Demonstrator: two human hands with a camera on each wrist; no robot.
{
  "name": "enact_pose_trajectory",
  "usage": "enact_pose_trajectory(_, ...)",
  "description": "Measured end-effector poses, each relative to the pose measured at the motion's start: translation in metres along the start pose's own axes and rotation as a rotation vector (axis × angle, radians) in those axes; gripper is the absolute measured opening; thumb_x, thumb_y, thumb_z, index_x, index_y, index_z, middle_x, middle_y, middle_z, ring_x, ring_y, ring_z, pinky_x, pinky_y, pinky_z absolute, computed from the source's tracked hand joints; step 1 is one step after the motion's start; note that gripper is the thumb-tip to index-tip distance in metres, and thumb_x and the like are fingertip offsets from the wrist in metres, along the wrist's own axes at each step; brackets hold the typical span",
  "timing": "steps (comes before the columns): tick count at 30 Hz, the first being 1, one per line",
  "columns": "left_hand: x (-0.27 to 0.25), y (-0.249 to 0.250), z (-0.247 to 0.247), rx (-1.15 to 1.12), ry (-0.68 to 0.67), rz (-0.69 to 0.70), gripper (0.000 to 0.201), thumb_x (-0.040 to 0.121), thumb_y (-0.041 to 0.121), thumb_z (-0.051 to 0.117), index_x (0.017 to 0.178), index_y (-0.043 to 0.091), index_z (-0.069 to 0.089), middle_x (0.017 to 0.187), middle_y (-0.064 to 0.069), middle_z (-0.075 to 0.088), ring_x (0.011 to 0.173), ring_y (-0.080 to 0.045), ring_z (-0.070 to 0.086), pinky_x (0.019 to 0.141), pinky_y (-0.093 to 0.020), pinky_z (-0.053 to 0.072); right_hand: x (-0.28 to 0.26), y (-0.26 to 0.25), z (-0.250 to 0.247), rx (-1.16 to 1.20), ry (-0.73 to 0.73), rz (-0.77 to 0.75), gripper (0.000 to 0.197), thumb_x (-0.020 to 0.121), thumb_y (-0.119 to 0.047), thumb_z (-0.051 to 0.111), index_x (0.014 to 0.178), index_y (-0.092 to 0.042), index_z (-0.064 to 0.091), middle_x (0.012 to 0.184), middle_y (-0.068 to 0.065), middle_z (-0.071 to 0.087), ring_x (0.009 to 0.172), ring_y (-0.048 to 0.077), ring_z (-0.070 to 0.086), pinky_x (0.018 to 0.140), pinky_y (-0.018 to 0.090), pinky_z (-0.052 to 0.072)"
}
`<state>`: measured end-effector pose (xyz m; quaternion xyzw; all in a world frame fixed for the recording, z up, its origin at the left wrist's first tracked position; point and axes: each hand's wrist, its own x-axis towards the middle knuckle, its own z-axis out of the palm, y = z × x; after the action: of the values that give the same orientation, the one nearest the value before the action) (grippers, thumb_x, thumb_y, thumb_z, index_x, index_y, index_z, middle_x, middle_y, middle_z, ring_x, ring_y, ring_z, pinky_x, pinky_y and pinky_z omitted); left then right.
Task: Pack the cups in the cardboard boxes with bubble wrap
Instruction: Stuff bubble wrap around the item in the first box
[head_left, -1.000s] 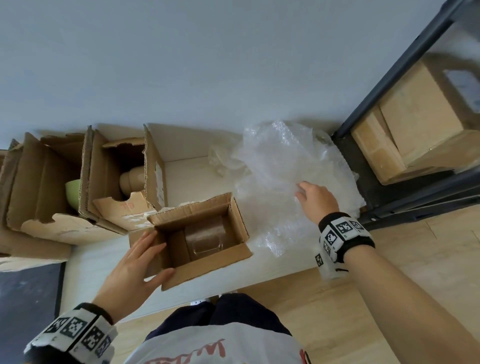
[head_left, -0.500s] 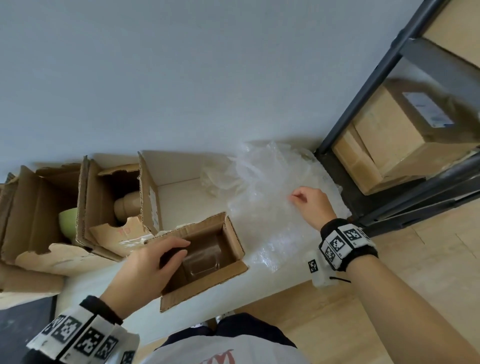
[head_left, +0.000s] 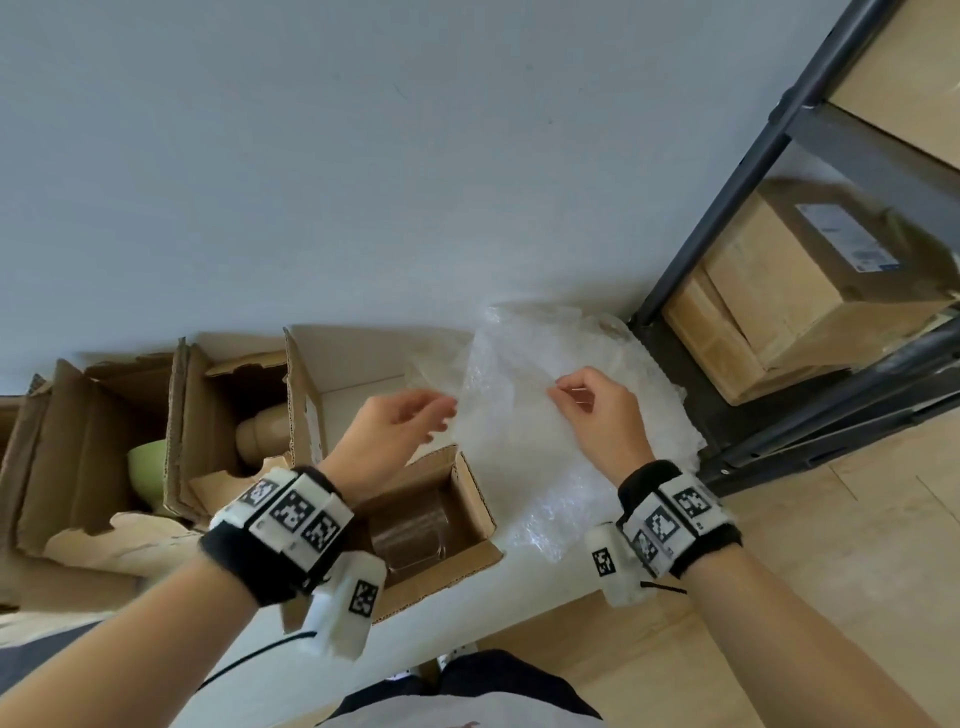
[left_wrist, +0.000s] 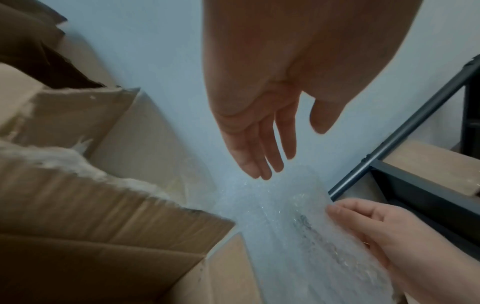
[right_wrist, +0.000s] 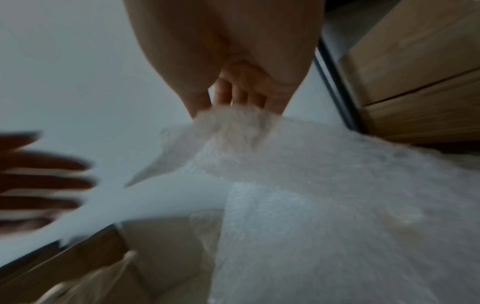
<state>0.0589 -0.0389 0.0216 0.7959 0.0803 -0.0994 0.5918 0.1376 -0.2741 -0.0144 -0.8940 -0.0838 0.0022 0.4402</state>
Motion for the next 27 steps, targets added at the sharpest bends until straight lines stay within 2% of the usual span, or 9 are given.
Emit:
enact_pose_trajectory(4, 0.022, 0.025, -0.001, -0.354, 0.038, -0.218, 0.065, 0.064, 0.061, 0.065, 0.112, 0.016, 0.059, 0.106, -0.005, 0.069, 0.089, -0.018, 0.070, 0.083, -0.035, 0.056, -0.025, -0.029, 0.017, -0.127, 0.049, -0.333, 0.013, 0.089, -0.019, 0.064, 0.095, -0.008, 0.065, 0.099, 0.000, 0.068, 0.088, 0.011, 0.065, 0.076, 0.024, 0.055)
enact_pose_trajectory(7, 0.024, 0.030, -0.006, -0.380, 0.038, -0.244, 0.043, 0.079, 0.040, 0.070, 0.108, 0.010, 0.063, 0.106, -0.010, 0.069, 0.085, -0.021, 0.070, 0.080, -0.034, 0.056, -0.039, -0.042, 0.027, -0.202, 0.068, -0.525, 0.009, 0.085, -0.014, 0.069, 0.086, -0.006, 0.065, 0.101, 0.004, 0.069, 0.086, 0.014, 0.067, 0.065, 0.027, 0.057)
enact_pose_trajectory(10, 0.019, 0.027, -0.008, -0.271, 0.083, -0.138, 0.020, 0.090, 0.016, 0.061, 0.109, 0.010, 0.066, 0.104, -0.009, 0.071, 0.087, -0.018, 0.068, 0.083, -0.030, 0.056, -0.046, -0.048, 0.036, -0.208, 0.049, -0.607, 0.013, 0.083, -0.018, 0.071, 0.085, -0.007, 0.065, 0.104, 0.005, 0.068, 0.089, 0.016, 0.067, 0.063, 0.028, 0.058)
enact_pose_trajectory(14, 0.006, 0.027, -0.021, -0.143, 0.143, 0.053, 0.016, 0.094, 0.010, 0.054, 0.102, 0.015, 0.067, 0.102, 0.002, 0.072, 0.084, -0.008, 0.069, 0.075, -0.017, 0.055, -0.039, -0.046, 0.035, -0.078, 0.018, -0.479, 0.049, 0.084, -0.047, 0.061, 0.115, -0.009, 0.054, 0.133, 0.003, 0.051, 0.123, 0.013, 0.048, 0.098, 0.022, 0.044)
enact_pose_trajectory(17, -0.008, 0.028, -0.040, -0.155, 0.110, 0.146, 0.018, 0.092, 0.013, 0.055, 0.104, 0.019, 0.067, 0.099, 0.005, 0.073, 0.090, -0.011, 0.070, 0.078, -0.018, 0.054, -0.021, -0.040, 0.027, 0.093, -0.012, -0.210, 0.068, 0.081, -0.056, 0.058, 0.133, -0.018, 0.036, 0.141, 0.000, 0.040, 0.129, 0.008, 0.039, 0.106, 0.020, 0.033)
enact_pose_trajectory(20, -0.020, 0.028, -0.059, -0.207, 0.110, 0.202, 0.021, 0.085, 0.025, 0.057, 0.102, 0.021, 0.068, 0.100, 0.001, 0.074, 0.091, -0.015, 0.070, 0.075, -0.020, 0.054, -0.004, -0.041, 0.026, 0.392, -0.234, 0.163, 0.067, 0.078, -0.050, 0.065, 0.132, -0.024, 0.036, 0.133, 0.004, 0.052, 0.119, 0.014, 0.052, 0.104, 0.033, 0.041)
enact_pose_trajectory(22, -0.026, 0.027, -0.071, -0.249, 0.118, 0.207, 0.022, 0.086, 0.027, 0.057, 0.102, 0.019, 0.069, 0.100, -0.005, 0.074, 0.092, -0.022, 0.070, 0.074, -0.025, 0.056, 0.003, -0.044, 0.029, 0.580, -0.311, 0.282, 0.058, 0.082, -0.038, 0.068, 0.130, -0.020, 0.041, 0.115, 0.012, 0.065, 0.100, 0.018, 0.066, 0.093, 0.034, 0.050)
enact_pose_trajectory(25, -0.034, 0.020, -0.088, -0.190, 0.196, 0.224, 0.025, 0.083, 0.037, 0.063, 0.103, 0.026, 0.069, 0.100, -0.006, 0.073, 0.092, -0.026, 0.070, 0.082, -0.038, 0.057, 0.006, -0.052, 0.035, 0.732, -0.286, 0.250, 0.049, 0.086, -0.011, 0.068, 0.129, -0.015, 0.044, 0.086, 0.011, 0.069, 0.080, 0.020, 0.071, 0.076, 0.024, 0.055)
enact_pose_trajectory(27, -0.040, 0.012, -0.097, -0.122, 0.313, 0.196, 0.036, 0.074, 0.045, 0.068, 0.106, 0.028, 0.066, 0.093, -0.005, 0.074, 0.088, -0.027, 0.071, 0.084, -0.048, 0.056, 0.006, -0.057, 0.036, 0.733, -0.270, 0.171, 0.052, 0.086, -0.004, 0.066, 0.130, -0.017, 0.044, 0.077, 0.009, 0.066, 0.076, 0.021, 0.070, 0.075, 0.022, 0.055)
